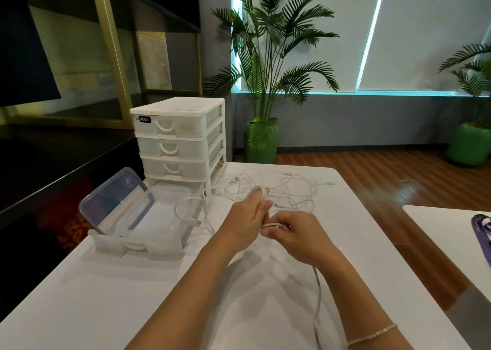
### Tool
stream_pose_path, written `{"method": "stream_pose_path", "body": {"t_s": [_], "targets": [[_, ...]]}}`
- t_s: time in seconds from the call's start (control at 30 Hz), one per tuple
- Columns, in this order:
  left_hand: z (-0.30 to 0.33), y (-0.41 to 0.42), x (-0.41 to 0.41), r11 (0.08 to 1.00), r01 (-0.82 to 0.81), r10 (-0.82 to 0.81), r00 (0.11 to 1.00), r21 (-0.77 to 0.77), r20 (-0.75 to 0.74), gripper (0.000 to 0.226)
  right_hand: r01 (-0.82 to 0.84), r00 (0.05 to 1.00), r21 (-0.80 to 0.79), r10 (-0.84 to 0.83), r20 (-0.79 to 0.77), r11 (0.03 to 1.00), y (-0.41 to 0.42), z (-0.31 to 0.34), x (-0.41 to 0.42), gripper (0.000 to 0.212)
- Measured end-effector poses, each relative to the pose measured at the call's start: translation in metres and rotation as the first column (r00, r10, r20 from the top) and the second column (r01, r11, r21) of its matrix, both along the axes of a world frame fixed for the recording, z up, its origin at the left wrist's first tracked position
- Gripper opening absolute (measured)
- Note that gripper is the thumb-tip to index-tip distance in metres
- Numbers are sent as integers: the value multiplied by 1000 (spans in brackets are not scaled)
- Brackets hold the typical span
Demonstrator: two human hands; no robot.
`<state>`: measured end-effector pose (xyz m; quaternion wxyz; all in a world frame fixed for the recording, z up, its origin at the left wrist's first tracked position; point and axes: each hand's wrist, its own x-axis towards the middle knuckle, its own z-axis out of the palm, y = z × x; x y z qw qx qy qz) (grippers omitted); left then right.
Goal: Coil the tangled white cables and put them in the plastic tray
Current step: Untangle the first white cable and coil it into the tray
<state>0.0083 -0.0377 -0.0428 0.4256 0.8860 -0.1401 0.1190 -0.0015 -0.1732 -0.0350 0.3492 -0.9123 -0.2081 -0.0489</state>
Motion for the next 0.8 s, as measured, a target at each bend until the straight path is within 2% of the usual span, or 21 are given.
{"method": "stream_pose_path", "body": {"t_s": [0.1, 0.23, 0.43, 0.53, 0.63, 0.8], "targets": [[-3, -1, 0, 997, 55, -52, 997, 51, -56, 36, 39, 999, 43, -40, 28, 998, -3, 3, 0, 11], [-3, -1, -4, 993, 114, -117, 984, -35, -135, 42, 47, 996, 92, -53, 68, 995, -5, 5, -3, 20], [1, 3, -6, 992, 119, -125, 976, -42, -177, 46, 54, 992, 107, -66, 106, 993, -2, 1, -2, 9], [2, 2, -7, 988, 137, -150, 963, -69, -223, 51, 98, 985, 204, -125, 123, 974, -4, 0, -1, 9], [3, 1, -8, 957, 138, -219, 921, -256, -321, 54, 129, 981, 306, -166, 100, 943, -6, 0, 2, 6], [10, -1, -12, 856, 135, -338, 876, -498, -344, 47, 109, 986, 394, -149, 72, 913, -1, -2, 2, 14]]}}
